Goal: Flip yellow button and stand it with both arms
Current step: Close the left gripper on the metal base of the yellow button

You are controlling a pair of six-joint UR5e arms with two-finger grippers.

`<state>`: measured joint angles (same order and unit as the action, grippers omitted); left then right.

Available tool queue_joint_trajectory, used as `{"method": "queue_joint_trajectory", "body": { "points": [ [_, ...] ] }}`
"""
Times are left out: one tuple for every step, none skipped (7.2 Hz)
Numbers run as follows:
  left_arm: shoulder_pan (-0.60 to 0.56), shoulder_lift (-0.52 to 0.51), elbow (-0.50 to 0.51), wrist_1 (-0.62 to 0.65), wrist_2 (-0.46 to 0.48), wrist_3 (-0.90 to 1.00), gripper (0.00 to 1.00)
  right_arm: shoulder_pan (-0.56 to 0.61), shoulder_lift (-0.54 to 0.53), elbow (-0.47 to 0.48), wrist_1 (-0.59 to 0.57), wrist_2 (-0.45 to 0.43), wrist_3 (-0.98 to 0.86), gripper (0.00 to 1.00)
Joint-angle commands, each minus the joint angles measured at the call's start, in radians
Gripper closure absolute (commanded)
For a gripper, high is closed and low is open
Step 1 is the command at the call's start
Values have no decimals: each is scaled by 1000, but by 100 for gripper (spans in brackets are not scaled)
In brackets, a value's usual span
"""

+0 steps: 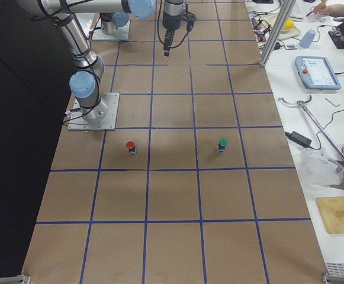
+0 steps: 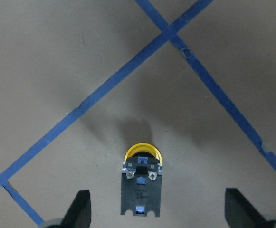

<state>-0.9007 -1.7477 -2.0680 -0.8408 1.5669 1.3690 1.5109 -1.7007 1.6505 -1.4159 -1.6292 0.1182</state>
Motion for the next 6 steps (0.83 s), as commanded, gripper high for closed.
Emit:
{"method": "queue_joint_trajectory", "body": {
  "points": [
    [0, -36, -4, 65, 1, 5, 5, 0, -1, 0, 0, -1, -3, 0],
    [2, -38, -4, 65, 5, 10, 17, 0, -1, 0, -2, 0, -2, 0],
    [2, -39, -4, 65, 5, 19, 29, 0, -1, -1, -2, 0, -2, 0],
    [0, -39, -6, 57, 5, 19, 46, 0, -1, -1, -2, -1, -2, 0],
    [2, -38, -6, 54, 5, 19, 65, -1, -1, -1, -2, 0, -3, 0],
    [2, -39, -6, 43, 5, 19, 78, -1, -1, -1, -2, -1, 3, 0]
  ]
}}
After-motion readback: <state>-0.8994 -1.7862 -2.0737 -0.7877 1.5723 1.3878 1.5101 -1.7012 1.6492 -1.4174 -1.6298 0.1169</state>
